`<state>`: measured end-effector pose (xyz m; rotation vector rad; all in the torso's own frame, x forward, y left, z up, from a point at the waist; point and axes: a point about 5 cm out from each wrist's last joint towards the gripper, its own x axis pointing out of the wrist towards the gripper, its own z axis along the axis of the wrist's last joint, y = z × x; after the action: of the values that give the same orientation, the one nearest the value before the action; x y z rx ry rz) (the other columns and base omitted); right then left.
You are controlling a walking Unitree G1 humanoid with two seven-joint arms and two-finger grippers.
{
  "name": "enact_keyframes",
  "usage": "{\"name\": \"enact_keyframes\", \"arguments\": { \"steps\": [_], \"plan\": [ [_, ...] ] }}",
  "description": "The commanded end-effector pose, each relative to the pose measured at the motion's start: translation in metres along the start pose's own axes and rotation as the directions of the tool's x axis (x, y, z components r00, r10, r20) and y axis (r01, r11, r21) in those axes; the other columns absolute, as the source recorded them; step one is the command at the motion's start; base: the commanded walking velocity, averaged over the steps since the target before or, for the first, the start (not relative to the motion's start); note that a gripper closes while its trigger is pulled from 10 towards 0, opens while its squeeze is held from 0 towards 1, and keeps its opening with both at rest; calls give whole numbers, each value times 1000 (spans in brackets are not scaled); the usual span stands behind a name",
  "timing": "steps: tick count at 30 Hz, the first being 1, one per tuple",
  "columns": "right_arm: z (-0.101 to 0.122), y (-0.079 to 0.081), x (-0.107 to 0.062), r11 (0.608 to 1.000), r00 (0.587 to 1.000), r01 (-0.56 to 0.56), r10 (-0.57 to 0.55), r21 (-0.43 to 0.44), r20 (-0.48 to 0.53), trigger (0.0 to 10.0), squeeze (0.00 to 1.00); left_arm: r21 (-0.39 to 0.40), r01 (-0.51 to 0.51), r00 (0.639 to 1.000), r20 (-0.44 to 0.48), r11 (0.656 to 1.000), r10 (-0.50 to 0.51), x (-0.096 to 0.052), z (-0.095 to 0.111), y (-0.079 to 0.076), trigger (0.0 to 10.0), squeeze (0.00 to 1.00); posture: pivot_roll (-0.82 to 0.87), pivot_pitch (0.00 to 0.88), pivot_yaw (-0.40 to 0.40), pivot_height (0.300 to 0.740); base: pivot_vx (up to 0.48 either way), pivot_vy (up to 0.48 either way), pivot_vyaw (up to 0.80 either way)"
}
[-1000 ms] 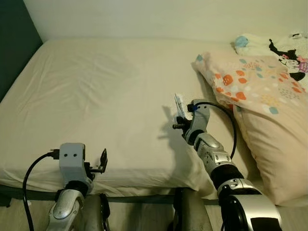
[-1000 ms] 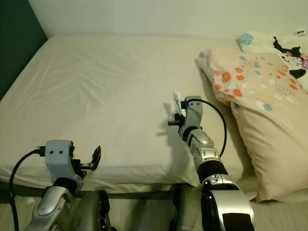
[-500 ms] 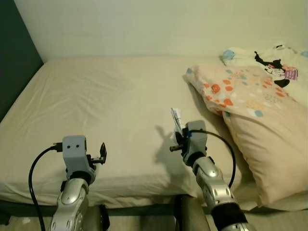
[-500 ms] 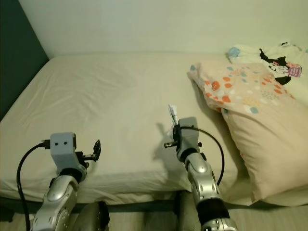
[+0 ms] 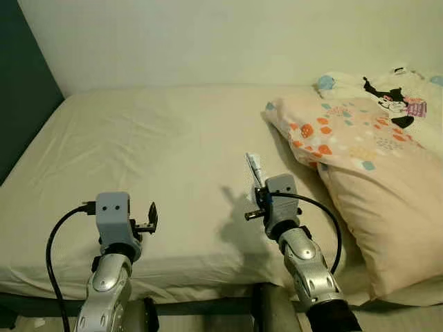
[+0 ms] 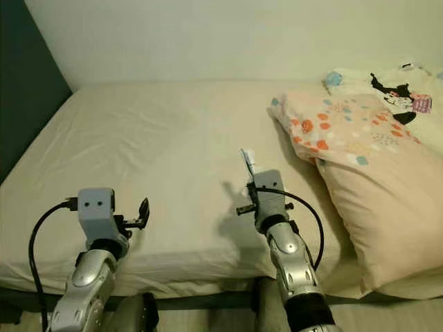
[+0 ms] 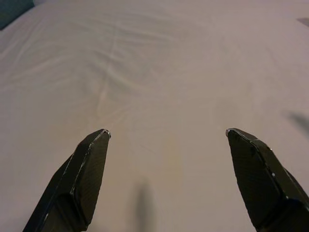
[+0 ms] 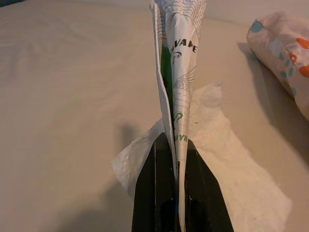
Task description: Clean up the room
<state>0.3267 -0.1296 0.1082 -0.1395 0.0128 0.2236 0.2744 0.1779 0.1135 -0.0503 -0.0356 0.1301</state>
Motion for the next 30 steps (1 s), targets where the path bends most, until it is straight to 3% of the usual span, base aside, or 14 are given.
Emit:
{"name": "enact_keyframes", "arguments": {
  "steps": [1,30],
  "plan": [
    [-1,4,-2,1000,1000,-2,2,8,-4,10000,0,10,-3,1000,-1,1000,3,-2,-3,0,10000,0,-39,96,-35,613,0,0,0],
    [-3,19,-4,998,999,-50,50,35,-19,10000,0,5,3,998,57,1000,-3,-1,5,-1,10000,0,-31,73,-49,708,0,0,0]
  ]
}}
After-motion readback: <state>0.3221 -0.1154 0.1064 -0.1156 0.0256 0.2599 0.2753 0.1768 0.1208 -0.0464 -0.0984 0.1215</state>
